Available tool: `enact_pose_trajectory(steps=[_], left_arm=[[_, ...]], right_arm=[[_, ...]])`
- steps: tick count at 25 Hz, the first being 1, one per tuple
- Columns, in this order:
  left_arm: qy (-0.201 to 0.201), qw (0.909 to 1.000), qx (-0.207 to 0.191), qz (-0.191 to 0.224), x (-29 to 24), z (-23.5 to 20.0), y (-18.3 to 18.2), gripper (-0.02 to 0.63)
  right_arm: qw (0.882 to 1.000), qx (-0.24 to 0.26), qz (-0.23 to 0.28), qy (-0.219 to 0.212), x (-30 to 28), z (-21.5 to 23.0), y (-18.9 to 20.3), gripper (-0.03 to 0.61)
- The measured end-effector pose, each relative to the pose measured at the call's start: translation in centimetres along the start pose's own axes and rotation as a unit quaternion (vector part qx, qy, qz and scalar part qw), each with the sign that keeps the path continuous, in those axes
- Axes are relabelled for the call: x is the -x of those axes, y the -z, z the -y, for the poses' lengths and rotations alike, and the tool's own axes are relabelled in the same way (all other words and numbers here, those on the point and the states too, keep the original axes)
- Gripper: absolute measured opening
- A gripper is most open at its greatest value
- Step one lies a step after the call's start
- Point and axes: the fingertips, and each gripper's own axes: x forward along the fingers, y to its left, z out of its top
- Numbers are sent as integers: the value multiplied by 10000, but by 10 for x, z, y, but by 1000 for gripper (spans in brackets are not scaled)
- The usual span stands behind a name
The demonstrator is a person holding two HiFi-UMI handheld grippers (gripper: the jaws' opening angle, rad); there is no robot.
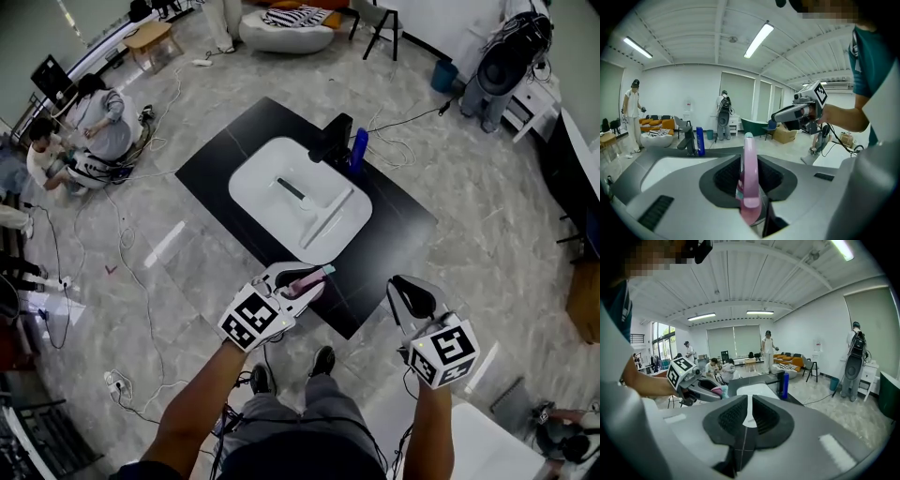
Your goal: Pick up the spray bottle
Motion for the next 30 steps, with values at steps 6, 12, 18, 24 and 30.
enact_pose_trajectory(steps=[6, 12, 18, 24, 30], left_arm=[[-71, 9997, -233, 72, 54, 6, -21, 89], [-181, 9986, -482, 84, 111, 11, -38, 89], [-354, 9966, -700, 235, 163, 9, -63, 89], [-431, 9941, -898, 426, 209, 19, -86, 89], [-460, 9911, -1097, 590, 254, 31, -107, 89]], right_arm=[[9998, 152, 162, -23, 10, -29, -26, 41], [9990, 316, 315, -2, 18, -60, -51, 38], [9980, 454, 447, -37, 19, -91, -76, 31], [9961, 654, 587, -33, 27, -123, -102, 23], [9940, 826, 715, 47, 42, -152, -127, 14]])
